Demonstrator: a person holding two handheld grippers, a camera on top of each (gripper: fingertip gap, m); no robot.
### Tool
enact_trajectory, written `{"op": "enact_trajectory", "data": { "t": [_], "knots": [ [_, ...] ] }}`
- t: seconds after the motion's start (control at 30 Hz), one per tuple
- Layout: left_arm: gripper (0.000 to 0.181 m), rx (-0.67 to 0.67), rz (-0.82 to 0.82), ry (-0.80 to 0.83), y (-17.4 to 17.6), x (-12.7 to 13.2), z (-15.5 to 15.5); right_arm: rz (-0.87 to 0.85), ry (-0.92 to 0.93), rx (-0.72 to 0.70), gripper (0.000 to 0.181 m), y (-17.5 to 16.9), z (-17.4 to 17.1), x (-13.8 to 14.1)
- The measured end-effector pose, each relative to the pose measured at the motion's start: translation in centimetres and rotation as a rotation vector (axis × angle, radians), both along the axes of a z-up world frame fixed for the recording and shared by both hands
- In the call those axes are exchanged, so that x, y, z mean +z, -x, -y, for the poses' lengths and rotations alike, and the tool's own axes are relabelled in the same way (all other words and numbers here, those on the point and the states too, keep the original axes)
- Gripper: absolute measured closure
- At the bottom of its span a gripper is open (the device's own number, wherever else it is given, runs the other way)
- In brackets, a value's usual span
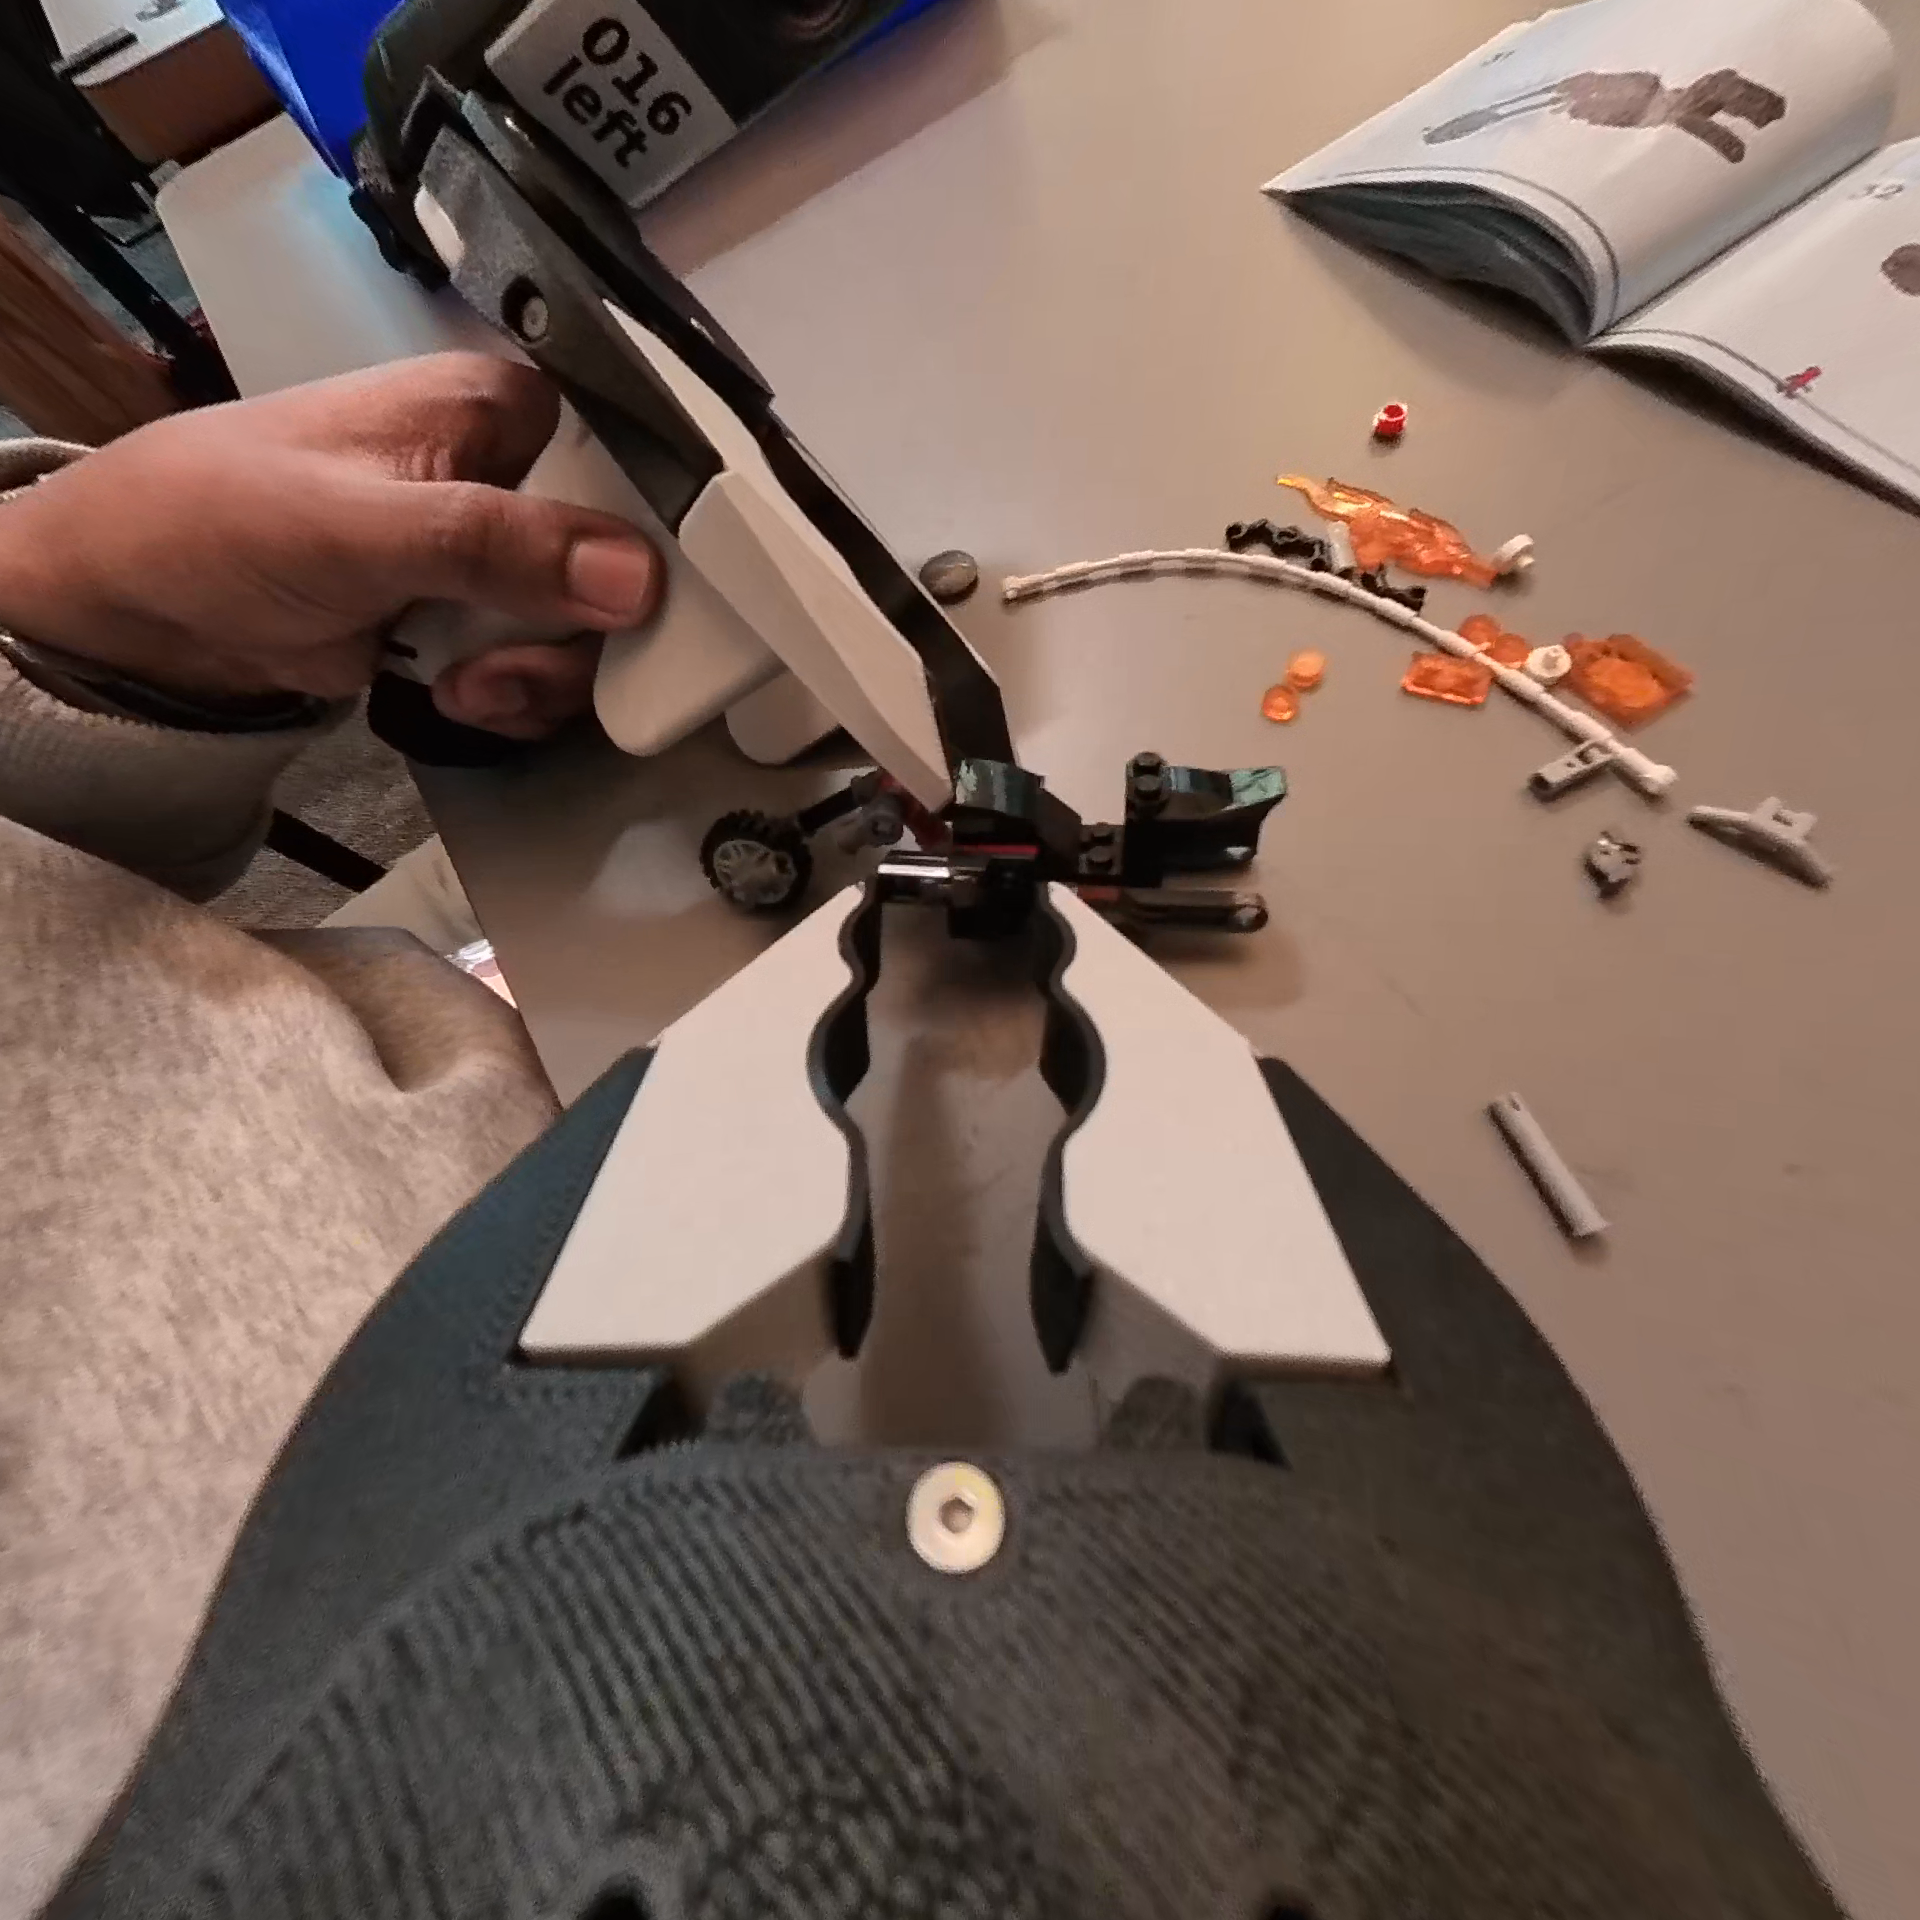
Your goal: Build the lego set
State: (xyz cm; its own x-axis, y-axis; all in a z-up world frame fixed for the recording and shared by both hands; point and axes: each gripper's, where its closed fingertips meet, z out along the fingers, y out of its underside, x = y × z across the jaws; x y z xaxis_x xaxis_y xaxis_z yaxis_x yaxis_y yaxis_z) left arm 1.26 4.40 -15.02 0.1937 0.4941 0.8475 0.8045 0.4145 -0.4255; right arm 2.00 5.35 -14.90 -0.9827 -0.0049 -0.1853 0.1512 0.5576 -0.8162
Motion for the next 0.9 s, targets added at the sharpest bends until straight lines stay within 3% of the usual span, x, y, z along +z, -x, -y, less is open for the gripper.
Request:
{"op": "enact_trajectory", "data": {
  "t": [0.9],
  "knots": [
    [0.154, -0.012, -0.003, -0.016, -0.07, 0.00, 0.01, -0.010, -0.006, -0.004, 0.153, 0.11, -0.44, -0.05]
  ]
}}
